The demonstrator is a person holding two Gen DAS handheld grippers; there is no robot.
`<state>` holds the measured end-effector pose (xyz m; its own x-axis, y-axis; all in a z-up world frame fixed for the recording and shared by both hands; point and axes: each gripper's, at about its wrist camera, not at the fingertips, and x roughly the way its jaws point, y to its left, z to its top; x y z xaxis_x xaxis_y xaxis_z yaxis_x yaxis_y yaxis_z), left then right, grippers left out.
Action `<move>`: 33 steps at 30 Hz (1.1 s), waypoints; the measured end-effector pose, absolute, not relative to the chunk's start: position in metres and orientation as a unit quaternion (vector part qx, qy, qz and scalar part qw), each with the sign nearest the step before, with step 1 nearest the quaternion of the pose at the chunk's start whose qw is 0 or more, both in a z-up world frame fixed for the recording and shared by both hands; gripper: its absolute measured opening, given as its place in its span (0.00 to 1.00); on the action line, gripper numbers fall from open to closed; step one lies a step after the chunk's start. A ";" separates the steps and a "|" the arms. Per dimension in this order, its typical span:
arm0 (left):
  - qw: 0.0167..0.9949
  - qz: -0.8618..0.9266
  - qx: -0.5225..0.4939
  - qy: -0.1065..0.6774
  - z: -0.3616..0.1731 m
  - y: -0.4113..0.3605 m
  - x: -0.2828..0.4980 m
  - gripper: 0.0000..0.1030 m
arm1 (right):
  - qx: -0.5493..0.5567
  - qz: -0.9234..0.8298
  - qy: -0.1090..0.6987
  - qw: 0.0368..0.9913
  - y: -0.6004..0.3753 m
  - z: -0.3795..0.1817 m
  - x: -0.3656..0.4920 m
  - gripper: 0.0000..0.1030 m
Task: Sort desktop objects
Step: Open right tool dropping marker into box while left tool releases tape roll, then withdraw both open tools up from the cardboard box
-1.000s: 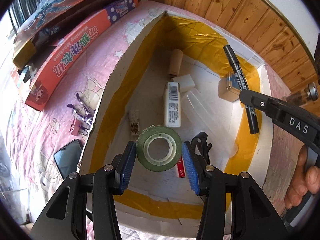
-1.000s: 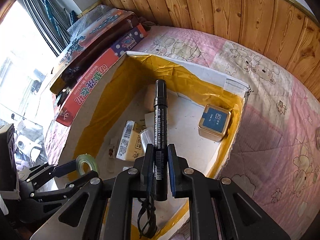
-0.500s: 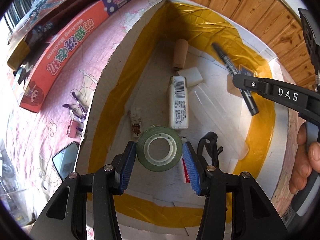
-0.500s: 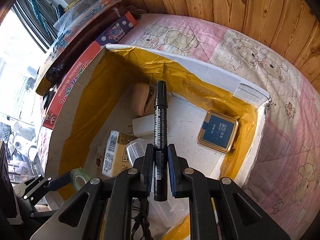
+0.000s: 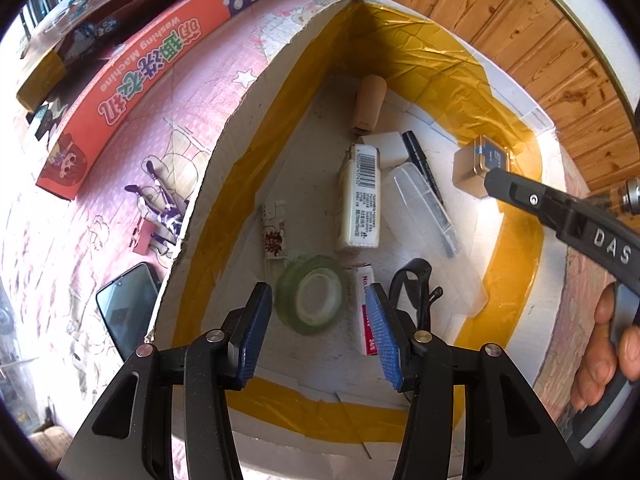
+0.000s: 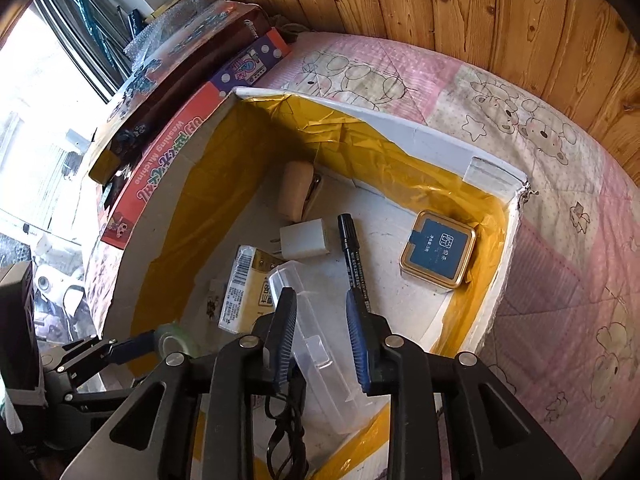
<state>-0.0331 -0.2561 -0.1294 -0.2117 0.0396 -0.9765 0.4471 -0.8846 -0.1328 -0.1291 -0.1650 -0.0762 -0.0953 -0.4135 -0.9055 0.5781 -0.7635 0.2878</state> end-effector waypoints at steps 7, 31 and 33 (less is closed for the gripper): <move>0.132 -0.763 0.601 0.199 -0.114 -0.257 -0.031 0.51 | 0.583 -0.736 0.061 0.338 -0.158 -0.069 -0.118 0.33; 0.130 -0.799 0.563 0.166 -0.065 -0.230 0.010 0.51 | 0.517 -0.744 0.170 0.387 -0.136 -0.031 -0.028 0.46; 0.127 -0.802 0.559 0.167 -0.062 -0.227 0.015 0.51 | 0.508 -0.743 0.183 0.395 -0.135 -0.028 -0.016 0.46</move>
